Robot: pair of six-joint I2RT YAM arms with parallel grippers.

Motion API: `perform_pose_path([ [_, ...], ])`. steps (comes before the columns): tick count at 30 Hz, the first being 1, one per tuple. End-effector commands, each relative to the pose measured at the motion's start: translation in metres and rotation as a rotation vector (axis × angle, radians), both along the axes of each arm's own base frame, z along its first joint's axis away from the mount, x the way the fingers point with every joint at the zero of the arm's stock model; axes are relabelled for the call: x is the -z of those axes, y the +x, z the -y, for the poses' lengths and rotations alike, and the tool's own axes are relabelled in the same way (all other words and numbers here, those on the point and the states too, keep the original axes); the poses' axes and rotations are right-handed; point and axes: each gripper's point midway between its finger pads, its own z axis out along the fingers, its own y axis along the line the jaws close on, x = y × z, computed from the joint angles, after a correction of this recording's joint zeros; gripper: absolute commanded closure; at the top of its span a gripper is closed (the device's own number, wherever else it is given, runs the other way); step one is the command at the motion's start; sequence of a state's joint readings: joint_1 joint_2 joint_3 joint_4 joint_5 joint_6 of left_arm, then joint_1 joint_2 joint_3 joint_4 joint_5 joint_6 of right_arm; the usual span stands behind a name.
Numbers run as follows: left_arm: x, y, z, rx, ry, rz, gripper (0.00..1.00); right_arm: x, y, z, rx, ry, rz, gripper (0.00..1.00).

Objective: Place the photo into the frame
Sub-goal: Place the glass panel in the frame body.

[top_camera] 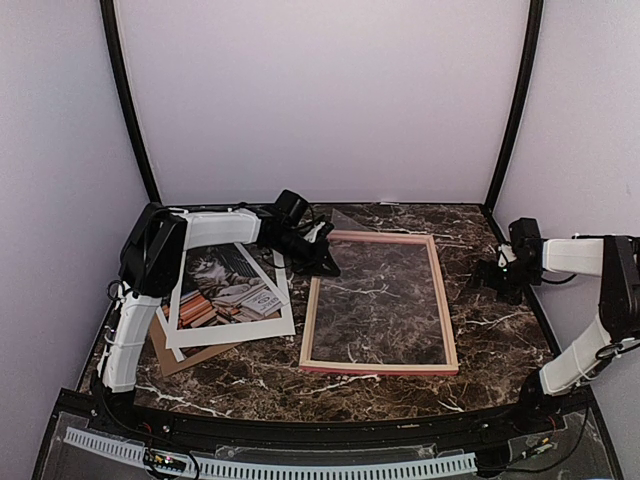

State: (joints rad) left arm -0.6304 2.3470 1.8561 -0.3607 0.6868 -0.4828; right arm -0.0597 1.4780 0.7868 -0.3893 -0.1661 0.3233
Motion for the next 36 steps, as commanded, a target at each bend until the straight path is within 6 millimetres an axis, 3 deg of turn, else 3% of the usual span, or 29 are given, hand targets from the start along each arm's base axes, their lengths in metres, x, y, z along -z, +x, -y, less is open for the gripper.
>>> perform_pose_path([
  [1, -0.019, 0.0, -0.002, 0.004, -0.018, 0.032, 1.0, 0.003, 0.001, -0.004, -0.012, 0.006, 0.004, 0.01],
  [13, -0.014, -0.001, -0.003, 0.001, -0.017, 0.02, 1.0, 0.003, 0.0, -0.005, -0.015, 0.009, 0.005, 0.01],
  [18, -0.011, -0.004, -0.002, 0.0, -0.021, 0.01, 1.0, -0.011, 0.006, -0.02, -0.05, 0.037, 0.061, 0.01],
  [29, -0.007, -0.007, 0.001, -0.01, -0.028, -0.004, 0.9, -0.052, 0.019, -0.111, -0.266, 0.135, 0.185, 0.06],
  [36, -0.005, -0.008, 0.001, -0.015, -0.024, -0.008, 0.86, -0.053, 0.018, -0.172, -0.402, 0.195, 0.179, 0.07],
])
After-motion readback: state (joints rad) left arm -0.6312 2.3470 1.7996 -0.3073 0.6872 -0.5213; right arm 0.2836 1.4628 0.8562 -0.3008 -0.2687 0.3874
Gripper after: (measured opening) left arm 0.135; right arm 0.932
